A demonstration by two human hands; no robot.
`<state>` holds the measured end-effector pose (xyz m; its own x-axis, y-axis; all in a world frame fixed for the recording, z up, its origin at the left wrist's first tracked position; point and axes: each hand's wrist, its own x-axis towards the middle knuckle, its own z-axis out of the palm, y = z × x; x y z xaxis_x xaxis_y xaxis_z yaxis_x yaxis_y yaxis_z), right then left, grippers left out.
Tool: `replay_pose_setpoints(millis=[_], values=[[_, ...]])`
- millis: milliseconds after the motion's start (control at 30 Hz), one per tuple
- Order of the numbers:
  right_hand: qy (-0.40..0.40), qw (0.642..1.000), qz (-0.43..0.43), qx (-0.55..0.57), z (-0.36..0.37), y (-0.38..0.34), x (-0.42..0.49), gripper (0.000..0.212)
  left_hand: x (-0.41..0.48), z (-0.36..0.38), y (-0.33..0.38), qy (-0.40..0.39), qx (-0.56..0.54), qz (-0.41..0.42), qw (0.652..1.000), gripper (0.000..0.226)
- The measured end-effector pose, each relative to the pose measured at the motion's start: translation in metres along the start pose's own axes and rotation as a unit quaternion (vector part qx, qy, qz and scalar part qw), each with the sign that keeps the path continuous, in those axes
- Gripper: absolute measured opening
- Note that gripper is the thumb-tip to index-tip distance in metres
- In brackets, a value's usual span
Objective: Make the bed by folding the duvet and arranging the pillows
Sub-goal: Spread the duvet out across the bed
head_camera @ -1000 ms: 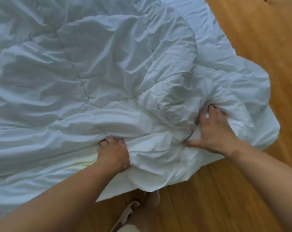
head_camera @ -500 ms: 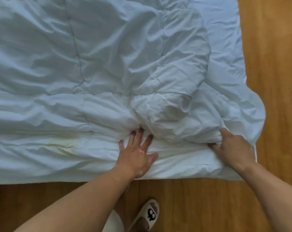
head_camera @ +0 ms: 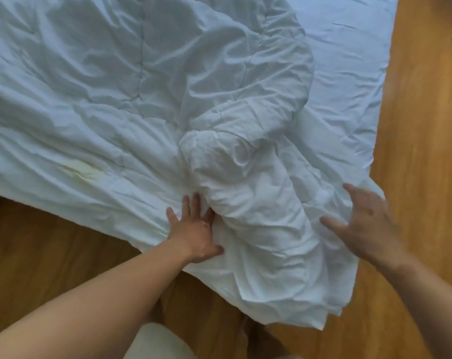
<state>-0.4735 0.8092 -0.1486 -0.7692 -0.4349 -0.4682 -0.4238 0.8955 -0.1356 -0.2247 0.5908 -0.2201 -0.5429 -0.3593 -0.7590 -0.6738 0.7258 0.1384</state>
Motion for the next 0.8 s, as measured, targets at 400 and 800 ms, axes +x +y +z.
replay_pose_setpoints(millis=[400, 800], values=[[0.031, 0.992, -0.108, -0.049, -0.022, 0.112, 0.029, 0.021, -0.016, 0.062, 0.090, 0.039, -0.061, -0.085, 0.994, 0.090], [-0.020, 0.981, -0.181, 0.072, 0.006, 0.167, 0.032, 0.082, -0.007, 0.070, 0.191, 0.151, -0.198, -0.084, 0.965, 0.083]])
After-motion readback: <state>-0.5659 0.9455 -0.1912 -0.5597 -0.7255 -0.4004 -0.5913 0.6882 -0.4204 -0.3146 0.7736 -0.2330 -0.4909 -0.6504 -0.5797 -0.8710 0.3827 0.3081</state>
